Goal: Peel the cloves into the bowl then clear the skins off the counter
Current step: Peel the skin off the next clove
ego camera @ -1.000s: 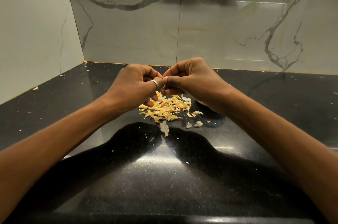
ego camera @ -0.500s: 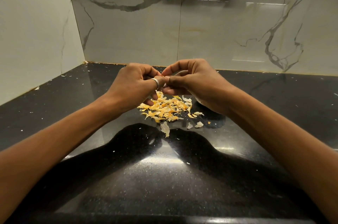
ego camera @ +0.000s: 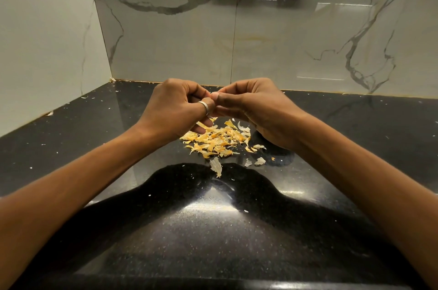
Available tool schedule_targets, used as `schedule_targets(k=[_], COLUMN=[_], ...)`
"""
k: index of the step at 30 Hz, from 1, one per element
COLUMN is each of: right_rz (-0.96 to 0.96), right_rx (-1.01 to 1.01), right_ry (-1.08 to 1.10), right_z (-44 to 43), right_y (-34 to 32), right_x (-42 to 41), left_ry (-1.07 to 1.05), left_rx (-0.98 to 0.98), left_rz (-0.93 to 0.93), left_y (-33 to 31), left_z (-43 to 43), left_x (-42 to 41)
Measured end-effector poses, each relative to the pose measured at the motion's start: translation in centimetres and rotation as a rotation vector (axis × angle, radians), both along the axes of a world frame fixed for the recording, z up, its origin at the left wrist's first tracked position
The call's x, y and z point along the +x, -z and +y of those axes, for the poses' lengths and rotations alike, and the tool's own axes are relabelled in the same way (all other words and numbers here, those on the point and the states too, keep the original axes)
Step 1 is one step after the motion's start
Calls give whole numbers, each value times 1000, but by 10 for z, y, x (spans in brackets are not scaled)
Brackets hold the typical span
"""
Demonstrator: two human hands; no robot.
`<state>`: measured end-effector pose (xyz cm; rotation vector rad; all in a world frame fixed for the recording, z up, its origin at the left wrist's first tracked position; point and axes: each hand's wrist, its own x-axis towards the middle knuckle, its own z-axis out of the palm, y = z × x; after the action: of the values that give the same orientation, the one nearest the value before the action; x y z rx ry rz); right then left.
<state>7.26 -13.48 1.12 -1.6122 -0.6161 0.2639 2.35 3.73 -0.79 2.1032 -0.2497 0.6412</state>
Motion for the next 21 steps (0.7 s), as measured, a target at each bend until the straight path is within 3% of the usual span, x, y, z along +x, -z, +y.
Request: schedule_targets(k=[21], right_rz=[205], right_rx=[90], right_ry=[-21], right_z=[-2], right_y=[-11], right_x=[-3], left_ry=[-94], left_rx=[15], left_rz=[2], left_y=[-1], left_z=[1], left_x=[0])
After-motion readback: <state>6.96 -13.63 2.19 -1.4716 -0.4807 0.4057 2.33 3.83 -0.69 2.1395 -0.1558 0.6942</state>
